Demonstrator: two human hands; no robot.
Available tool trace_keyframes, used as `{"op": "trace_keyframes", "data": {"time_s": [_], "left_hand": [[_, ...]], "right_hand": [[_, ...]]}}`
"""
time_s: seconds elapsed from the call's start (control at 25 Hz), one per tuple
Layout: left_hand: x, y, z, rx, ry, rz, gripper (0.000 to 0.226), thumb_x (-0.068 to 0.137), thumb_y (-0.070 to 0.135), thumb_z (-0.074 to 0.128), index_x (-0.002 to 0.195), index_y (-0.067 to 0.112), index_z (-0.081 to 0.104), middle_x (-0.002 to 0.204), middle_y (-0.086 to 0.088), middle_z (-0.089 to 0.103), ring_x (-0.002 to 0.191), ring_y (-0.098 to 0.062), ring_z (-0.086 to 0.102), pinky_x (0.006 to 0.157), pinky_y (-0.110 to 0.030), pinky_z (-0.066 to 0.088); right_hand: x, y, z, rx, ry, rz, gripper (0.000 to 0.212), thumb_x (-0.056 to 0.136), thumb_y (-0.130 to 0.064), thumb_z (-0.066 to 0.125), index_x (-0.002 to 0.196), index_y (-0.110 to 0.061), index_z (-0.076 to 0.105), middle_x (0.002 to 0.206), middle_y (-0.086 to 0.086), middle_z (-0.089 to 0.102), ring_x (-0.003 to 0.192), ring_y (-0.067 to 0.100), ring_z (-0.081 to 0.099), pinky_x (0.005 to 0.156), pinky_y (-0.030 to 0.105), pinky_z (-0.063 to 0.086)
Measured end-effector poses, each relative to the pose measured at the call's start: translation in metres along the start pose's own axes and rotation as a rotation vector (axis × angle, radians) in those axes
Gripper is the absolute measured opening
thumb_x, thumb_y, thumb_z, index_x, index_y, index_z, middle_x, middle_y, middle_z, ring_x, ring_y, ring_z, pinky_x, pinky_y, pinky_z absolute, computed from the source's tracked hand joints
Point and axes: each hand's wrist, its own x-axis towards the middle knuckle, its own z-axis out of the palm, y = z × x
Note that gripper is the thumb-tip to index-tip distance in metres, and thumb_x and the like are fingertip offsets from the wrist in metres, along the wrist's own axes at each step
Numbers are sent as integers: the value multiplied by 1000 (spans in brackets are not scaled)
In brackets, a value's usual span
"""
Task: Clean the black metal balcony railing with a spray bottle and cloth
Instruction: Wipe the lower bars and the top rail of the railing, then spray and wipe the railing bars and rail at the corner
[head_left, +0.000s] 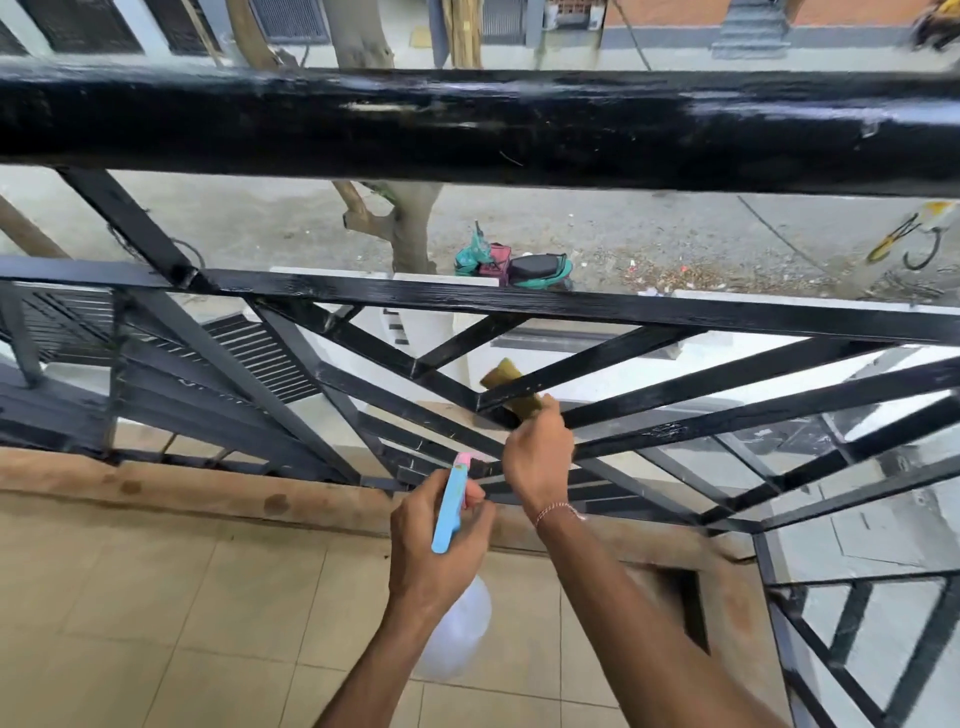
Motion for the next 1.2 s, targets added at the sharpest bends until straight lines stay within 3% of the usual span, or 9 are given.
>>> {"op": "trace_keyframes", "data": {"time_s": [0.08,0.2,0.28,0.44,0.56,0.76,0.92,1.08,1.2], "left_hand": [[3,-1,-10,3,10,1,8,78,23,75,78,21,67,65,9,61,61,-16,62,60,-44,60],[5,-6,-19,-11,-7,-13,9,83,22,77,81,21,69,70,9,65,69,-18,67,63,-45,63],[4,-8,-23,-14,-12,-34,9,85,20,79,82,20,70,71,8,65,70,-19,68,63,-49,63],[7,-12,-28,-5,-22,-52,11,87,12,79,84,19,70,76,9,66,75,-15,67,66,-50,64],[8,-9,-26,-7,-26,-69,11,86,13,79,85,19,70,77,8,66,76,-16,67,65,-52,63],[14,-1,-25,-22,-44,-79,13,78,31,73,83,19,71,73,4,63,75,-24,67,67,-54,62],[19,3,-34,-18,-49,-74,13,76,33,71,83,23,70,73,3,64,76,-29,67,67,-54,63],[29,9,-43,32,-51,-23,13,86,11,76,82,21,69,70,6,63,66,-13,62,59,-31,56],[33,6,-54,14,-42,-34,15,88,7,76,84,19,68,70,5,64,67,-13,62,59,-26,53]], "right_hand": [[-5,-10,17,96,33,25,25,93,8,37,114,1,49,90,10,59,83,27,56,83,38,50],[-13,-2,56,-24,-51,-139,37,86,3,39,121,3,52,139,25,45,138,46,33,122,54,21],[-11,6,63,-65,-39,-177,45,81,5,40,124,-1,51,145,23,37,144,46,23,125,53,8],[-11,15,59,-55,-9,-258,69,75,19,37,140,-2,41,149,18,34,139,38,31,118,52,28],[-32,23,60,-56,-50,-289,86,79,22,37,157,-6,17,166,17,10,155,33,4,125,46,11],[5,6,40,-27,-97,-292,71,80,16,42,149,-2,36,147,18,37,137,34,34,119,49,30],[-20,0,42,30,-95,-201,70,79,18,38,147,-1,38,150,18,37,142,37,32,120,49,29],[-66,-26,17,491,-114,45,41,96,3,37,130,-13,55,96,0,63,83,13,60,74,28,52],[-79,-57,-7,755,-68,25,44,95,0,37,126,-18,61,102,-11,68,87,6,63,77,25,52]]}}
